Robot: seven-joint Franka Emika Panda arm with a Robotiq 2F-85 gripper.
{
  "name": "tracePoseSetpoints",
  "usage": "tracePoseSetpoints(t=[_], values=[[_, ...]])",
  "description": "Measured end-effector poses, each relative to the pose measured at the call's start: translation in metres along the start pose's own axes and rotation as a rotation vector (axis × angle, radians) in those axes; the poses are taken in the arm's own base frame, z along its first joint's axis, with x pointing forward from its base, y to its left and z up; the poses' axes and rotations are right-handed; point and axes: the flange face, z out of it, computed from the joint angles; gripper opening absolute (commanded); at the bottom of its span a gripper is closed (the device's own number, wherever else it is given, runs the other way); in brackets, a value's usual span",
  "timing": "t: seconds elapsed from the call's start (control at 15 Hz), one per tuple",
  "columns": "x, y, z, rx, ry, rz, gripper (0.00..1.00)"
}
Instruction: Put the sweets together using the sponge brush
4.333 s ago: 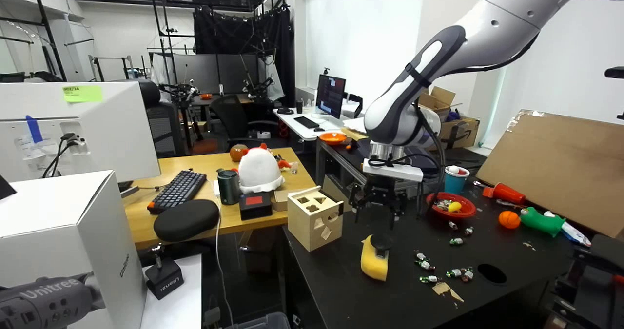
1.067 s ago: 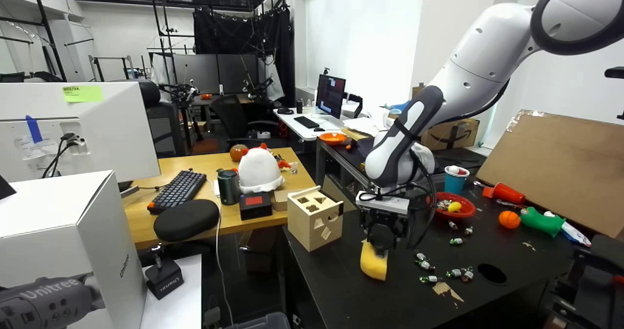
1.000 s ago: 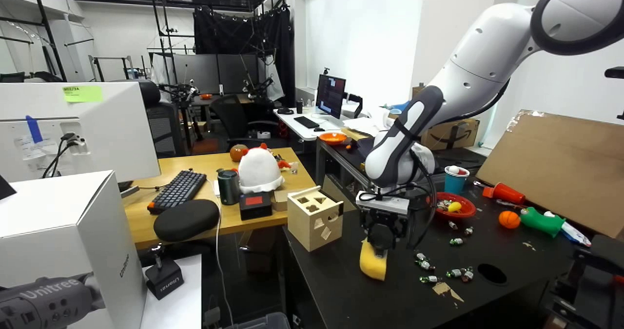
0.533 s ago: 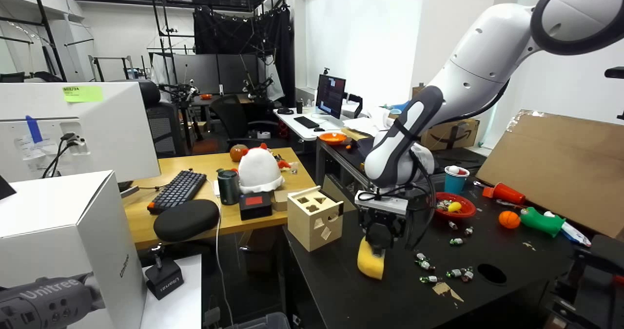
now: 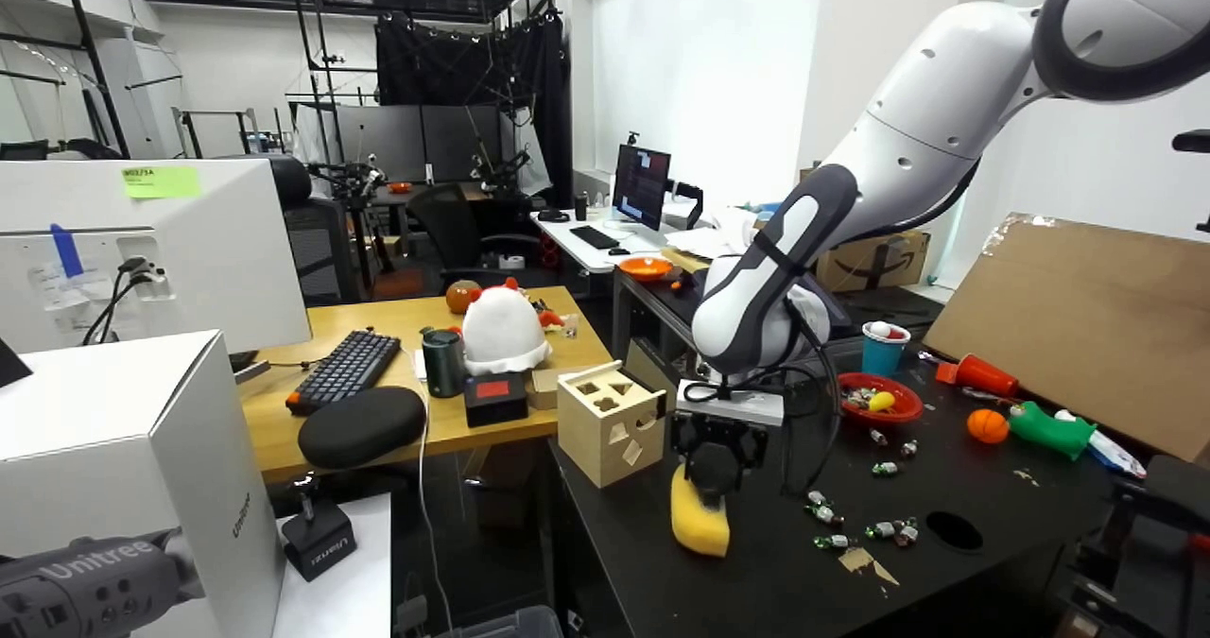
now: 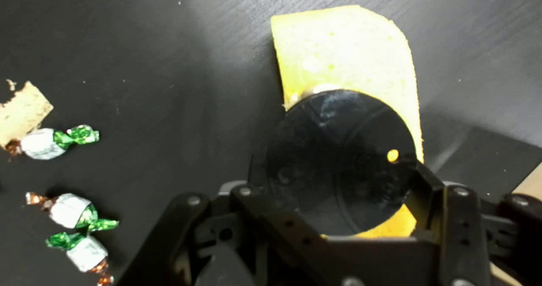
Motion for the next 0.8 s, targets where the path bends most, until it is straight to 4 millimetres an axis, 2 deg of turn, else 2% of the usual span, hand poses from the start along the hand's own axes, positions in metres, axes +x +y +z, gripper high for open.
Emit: tracePoseSetpoints(t=[0.33, 0.4, 0.53, 0.6, 0.67, 0.8], values=[[0.002, 0.002, -0.003, -0.025, 0.011, -0.133, 0.51], [0.005, 0.004, -0.003, -0.03, 0.012, -0.148, 0.9], [0.01, 0.008, -0.007, -0.03, 0.015, -0.181, 1.0], [0.012, 0.005, -0.012, -0.024, 0.02, -0.201, 1.0], [0.011, -0.005, -0.02, -0.01, 0.028, -0.229, 1.0], [0.002, -0.045, -0.047, 0.02, 0.055, -0.309, 1.0]])
